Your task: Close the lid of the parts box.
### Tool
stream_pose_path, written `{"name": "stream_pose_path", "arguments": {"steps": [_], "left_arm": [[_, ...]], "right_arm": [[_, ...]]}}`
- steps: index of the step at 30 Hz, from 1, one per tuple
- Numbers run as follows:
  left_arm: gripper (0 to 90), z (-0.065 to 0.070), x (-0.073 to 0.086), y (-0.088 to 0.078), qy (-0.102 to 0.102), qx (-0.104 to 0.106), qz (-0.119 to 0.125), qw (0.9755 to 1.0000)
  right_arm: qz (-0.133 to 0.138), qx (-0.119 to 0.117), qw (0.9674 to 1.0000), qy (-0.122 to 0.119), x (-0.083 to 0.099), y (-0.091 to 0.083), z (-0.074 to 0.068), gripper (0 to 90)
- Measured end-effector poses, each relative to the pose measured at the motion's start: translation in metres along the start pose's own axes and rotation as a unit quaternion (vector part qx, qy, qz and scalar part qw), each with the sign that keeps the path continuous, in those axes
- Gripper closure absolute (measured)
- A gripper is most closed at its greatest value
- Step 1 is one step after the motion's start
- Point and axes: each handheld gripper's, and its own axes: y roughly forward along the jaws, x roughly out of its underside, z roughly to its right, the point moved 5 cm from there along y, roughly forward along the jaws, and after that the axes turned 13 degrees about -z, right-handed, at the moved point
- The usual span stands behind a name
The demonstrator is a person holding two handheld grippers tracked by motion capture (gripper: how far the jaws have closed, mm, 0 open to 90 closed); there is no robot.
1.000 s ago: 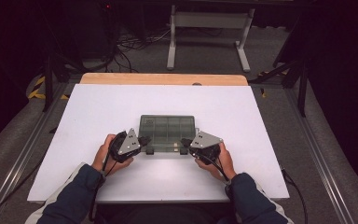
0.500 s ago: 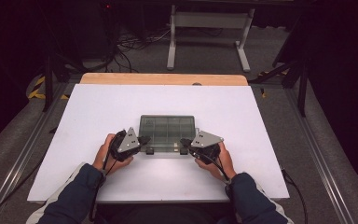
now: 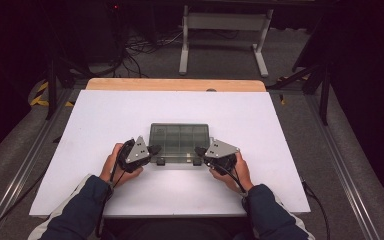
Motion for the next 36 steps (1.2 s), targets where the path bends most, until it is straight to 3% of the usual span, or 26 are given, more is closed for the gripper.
{"name": "stream_pose_path", "arguments": {"steps": [12,36], "left_arm": [[84.0,-0.0024,-0.0024,-0.0060,-0.001,-0.008,0.015,0.9999],[74.1,-0.0020,-0.0025,-0.0056,0.000,-0.010,0.015,0.9998]], "right_arm": [[0.027,0.009,0.9995,0.010,-0.0051,-0.0073,0.0015,89.1],[0.027,-0.005,0.9994,0.018,-0.0047,-0.0054,0.0014,81.7]]}}
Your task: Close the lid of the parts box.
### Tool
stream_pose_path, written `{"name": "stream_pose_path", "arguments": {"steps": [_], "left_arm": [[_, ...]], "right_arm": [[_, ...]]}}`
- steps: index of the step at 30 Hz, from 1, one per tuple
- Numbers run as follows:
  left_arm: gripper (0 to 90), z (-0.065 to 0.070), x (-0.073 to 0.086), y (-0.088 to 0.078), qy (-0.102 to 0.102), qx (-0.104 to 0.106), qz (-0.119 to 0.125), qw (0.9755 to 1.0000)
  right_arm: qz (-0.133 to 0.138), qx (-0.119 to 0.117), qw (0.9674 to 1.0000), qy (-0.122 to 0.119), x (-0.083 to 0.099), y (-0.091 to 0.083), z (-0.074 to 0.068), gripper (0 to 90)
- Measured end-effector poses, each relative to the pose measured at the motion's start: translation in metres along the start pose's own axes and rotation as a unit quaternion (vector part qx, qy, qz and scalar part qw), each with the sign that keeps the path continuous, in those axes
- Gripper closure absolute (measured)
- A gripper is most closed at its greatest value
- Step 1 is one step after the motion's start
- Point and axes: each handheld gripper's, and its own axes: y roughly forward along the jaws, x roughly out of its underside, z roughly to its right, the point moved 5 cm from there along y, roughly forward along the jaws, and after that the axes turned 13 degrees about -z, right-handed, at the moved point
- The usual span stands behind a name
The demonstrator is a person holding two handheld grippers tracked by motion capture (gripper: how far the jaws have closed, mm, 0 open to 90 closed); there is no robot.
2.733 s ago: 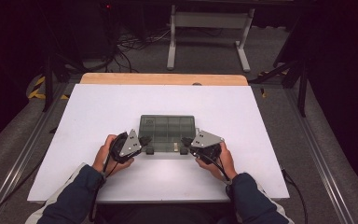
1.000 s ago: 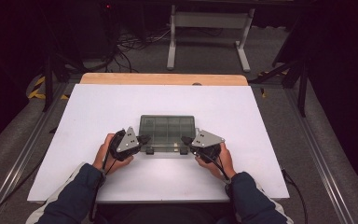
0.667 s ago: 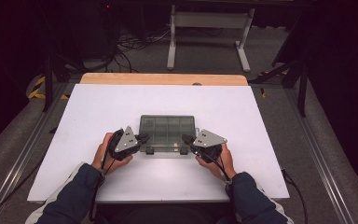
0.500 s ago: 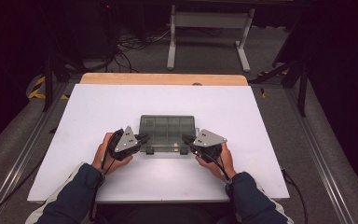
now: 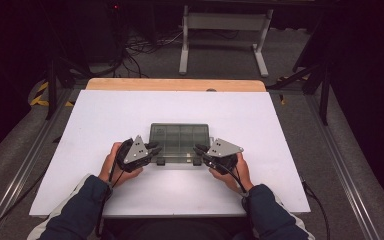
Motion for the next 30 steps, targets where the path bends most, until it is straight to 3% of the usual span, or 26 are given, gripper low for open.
{"name": "stream_pose_path", "arguments": {"steps": [18,30], "left_arm": [[59.7,0.0012,-0.0006,-0.0002,0.003,-0.001,-0.001,1.0000],[47.7,0.0028,-0.0014,-0.0001,0.003,0.005,0.001,1.0000]], "right_arm": [[0.004,-0.001,1.0000,-0.003,-0.0007,-0.0006,-0.0006,72.6],[0.012,-0.002,0.9999,-0.001,-0.0021,-0.0006,-0.0009,53.6]]}}
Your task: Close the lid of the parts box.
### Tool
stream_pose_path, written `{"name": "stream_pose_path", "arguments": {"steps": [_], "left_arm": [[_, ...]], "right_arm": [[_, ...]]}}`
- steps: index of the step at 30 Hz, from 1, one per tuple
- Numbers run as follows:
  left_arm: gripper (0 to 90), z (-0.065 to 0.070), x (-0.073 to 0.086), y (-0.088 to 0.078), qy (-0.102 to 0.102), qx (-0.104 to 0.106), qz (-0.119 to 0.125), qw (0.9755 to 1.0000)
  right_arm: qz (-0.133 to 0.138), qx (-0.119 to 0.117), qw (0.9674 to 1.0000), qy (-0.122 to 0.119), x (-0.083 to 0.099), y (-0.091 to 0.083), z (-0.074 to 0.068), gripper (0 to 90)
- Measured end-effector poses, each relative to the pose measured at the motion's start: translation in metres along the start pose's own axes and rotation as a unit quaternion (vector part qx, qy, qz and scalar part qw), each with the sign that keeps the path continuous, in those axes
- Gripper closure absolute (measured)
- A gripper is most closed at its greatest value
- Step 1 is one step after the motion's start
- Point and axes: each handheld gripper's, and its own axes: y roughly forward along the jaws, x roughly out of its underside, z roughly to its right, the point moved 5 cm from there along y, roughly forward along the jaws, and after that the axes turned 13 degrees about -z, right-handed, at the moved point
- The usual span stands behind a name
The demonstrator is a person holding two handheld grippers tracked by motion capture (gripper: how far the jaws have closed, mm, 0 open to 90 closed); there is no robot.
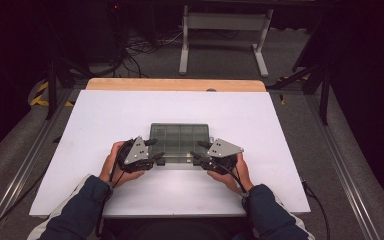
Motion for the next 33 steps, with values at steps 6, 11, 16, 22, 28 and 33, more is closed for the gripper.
{"name": "stream_pose_path", "arguments": {"steps": [6,11,16,22,28,33], "left_arm": [[41.1,0.0002,0.0000,0.0003,-0.003,0.000,-0.001,1.0000],[36.1,0.0005,-0.0003,0.0007,-0.008,0.000,0.001,1.0000],[31.2,0.0007,-0.0005,0.0010,-0.009,-0.002,0.001,1.0000],[27.2,0.0016,-0.0009,0.0018,-0.011,-0.001,0.001,0.9999],[18.7,0.0017,-0.0017,0.0010,-0.018,0.000,0.007,0.9998],[15.2,0.0024,-0.0020,0.0020,-0.020,0.004,0.007,0.9998]], "right_arm": [[0.003,0.003,1.0000,0.003,-0.0010,0.0005,-0.0003,42.2],[0.004,0.006,0.9999,0.008,-0.0012,0.0011,0.0007,36.9],[0.003,0.012,0.9998,0.012,-0.0012,0.0022,0.0008,28.8],[0.003,0.012,0.9998,0.013,-0.0014,0.0031,0.0003,23.4],[0.004,0.012,0.9997,0.020,-0.0024,0.0038,-0.0003,15.4],[0.002,0.014,0.9996,0.026,-0.0021,0.0046,0.0006,11.3]]}}
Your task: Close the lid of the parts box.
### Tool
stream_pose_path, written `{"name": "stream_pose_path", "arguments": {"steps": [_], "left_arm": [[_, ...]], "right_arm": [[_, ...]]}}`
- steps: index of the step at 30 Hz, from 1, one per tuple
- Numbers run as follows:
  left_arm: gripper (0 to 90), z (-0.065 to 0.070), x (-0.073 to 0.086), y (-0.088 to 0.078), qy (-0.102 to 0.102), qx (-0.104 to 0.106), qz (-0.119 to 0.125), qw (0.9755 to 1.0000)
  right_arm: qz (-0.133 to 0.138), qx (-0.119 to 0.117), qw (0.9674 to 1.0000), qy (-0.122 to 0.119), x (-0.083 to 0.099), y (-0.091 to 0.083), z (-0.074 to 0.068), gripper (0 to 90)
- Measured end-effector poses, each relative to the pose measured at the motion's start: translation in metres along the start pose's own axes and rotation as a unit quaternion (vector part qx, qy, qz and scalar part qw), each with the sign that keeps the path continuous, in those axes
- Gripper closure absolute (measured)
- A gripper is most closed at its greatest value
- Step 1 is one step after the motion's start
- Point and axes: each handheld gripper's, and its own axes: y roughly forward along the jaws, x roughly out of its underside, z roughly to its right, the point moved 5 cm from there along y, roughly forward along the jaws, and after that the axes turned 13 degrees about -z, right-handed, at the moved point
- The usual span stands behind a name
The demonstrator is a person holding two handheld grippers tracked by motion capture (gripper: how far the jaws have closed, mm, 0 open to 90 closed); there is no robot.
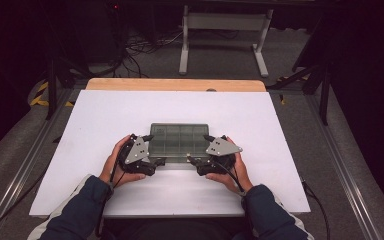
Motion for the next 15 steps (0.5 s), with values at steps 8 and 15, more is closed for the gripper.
{"name": "stream_pose_path", "arguments": {"steps": [8,15], "left_arm": [[7.0,0.0013,-0.0007,-0.0012,0.007,0.006,0.002,1.0000],[5.9,0.0024,-0.0020,-0.0034,0.011,0.002,0.003,0.9999]], "right_arm": [[0.000,0.003,1.0000,-0.002,-0.0007,0.0001,-0.0012,6.2],[-0.003,0.007,0.9999,-0.009,-0.0020,-0.0011,-0.0036,6.2]]}}
